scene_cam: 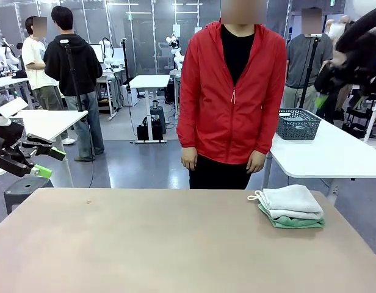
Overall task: Fold the towels and place them in the basket.
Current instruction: Stack the folded Towel with hook on the right side of the table.
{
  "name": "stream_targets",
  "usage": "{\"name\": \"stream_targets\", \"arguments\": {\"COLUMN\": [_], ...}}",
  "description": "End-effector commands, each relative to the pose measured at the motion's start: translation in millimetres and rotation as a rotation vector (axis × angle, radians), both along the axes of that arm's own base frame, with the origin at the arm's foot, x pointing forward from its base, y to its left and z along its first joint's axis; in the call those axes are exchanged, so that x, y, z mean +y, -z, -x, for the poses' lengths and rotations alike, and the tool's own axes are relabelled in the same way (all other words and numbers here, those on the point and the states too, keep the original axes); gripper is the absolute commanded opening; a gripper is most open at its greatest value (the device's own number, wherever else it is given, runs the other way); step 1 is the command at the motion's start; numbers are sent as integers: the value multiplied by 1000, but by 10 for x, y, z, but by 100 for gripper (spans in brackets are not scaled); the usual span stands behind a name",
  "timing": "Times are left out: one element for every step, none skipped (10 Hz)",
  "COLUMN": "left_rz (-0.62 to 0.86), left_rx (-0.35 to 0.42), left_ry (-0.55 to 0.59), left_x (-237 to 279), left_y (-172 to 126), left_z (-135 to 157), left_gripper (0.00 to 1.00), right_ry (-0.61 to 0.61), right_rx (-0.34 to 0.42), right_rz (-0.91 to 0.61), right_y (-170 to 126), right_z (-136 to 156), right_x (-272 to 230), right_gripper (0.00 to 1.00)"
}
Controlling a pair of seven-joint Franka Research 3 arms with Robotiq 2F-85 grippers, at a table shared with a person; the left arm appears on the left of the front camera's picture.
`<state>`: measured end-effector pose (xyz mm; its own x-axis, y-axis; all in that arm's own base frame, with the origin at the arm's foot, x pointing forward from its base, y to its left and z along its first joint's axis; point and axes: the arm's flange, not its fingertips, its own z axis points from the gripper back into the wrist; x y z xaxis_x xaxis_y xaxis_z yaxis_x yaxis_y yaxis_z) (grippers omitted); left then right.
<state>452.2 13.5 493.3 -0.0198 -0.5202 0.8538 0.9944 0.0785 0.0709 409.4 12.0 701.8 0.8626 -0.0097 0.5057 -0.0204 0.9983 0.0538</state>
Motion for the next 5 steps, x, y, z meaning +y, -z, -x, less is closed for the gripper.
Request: {"name": "stream_targets", "arguments": {"left_rz": [5, 5, 5, 5, 5], "left_rx": [-3, -3, -3, -3, -3], "left_ry": [1, 1, 1, 1, 1], "left_x": [2, 2, 2, 2, 2], "left_y": [-11, -11, -11, -11, -11], "left_z": [2, 2, 2, 2, 2], "left_gripper": [100, 100, 100, 100, 100], "right_ry": [61, 53, 45, 39, 33], "right_rx": [-168, -250, -284, -300, -299], "right_rz": [30, 34, 25, 15, 13], "right_y": [184, 186, 181, 187, 198], "right_z": [372, 533, 619, 663, 683], "right_x": [141, 158, 148, 127, 128], "right_gripper": [86, 86, 86, 86, 86]}}
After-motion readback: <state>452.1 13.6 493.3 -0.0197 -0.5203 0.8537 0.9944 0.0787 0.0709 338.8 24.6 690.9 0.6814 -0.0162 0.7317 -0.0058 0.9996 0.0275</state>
